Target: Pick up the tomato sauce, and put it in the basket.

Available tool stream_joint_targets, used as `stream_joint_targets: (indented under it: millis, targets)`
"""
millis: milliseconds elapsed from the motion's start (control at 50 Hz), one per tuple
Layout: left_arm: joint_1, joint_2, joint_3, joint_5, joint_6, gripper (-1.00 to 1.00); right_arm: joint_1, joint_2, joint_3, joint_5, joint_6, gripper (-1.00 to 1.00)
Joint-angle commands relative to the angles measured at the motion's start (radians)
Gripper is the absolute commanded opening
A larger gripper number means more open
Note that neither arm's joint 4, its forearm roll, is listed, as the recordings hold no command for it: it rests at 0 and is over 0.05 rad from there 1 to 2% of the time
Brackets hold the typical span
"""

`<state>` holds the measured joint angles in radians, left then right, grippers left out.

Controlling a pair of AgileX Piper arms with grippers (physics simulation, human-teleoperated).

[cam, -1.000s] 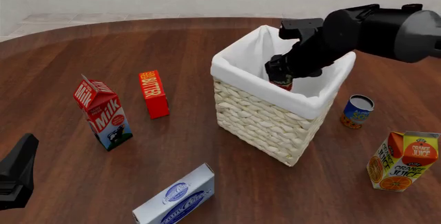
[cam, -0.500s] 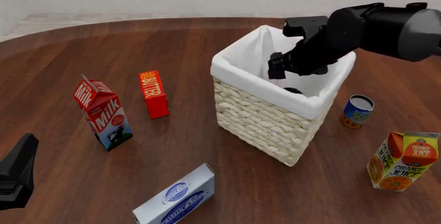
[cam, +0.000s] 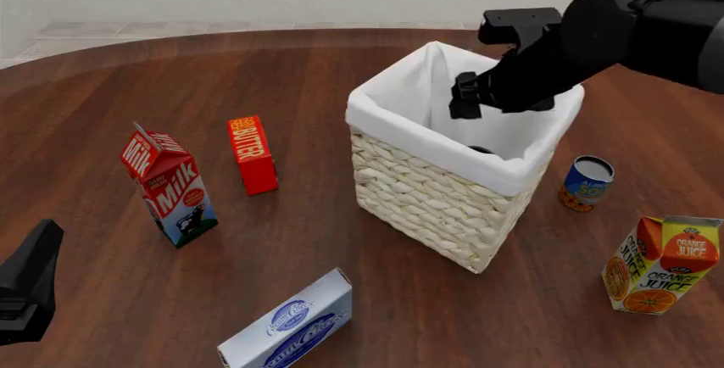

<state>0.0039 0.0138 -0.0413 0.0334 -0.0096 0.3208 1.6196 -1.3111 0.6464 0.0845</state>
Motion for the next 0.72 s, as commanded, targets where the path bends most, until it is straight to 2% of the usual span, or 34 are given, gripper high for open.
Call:
stream_joint_targets:
  millis: [20,440,580,720]
  targets:
    - [-0.003,0.003,0.014,-0.017,0.003,1.00,0.005,-0.088,0.019,0.037,-0.003,1.00]
    - [-0.002,-0.004,0.015,-0.011,0.003,1.00,0.022,-0.310,0.101,0.119,-0.010,1.00]
    - [-0.003,0.003,0.014,-0.017,0.003,1.00,0.038,-0.381,0.130,0.113,-0.018,1.00]
    - [-0.003,0.003,0.014,-0.017,0.003,1.00,0.044,-0.492,0.189,0.119,-0.002,1.00]
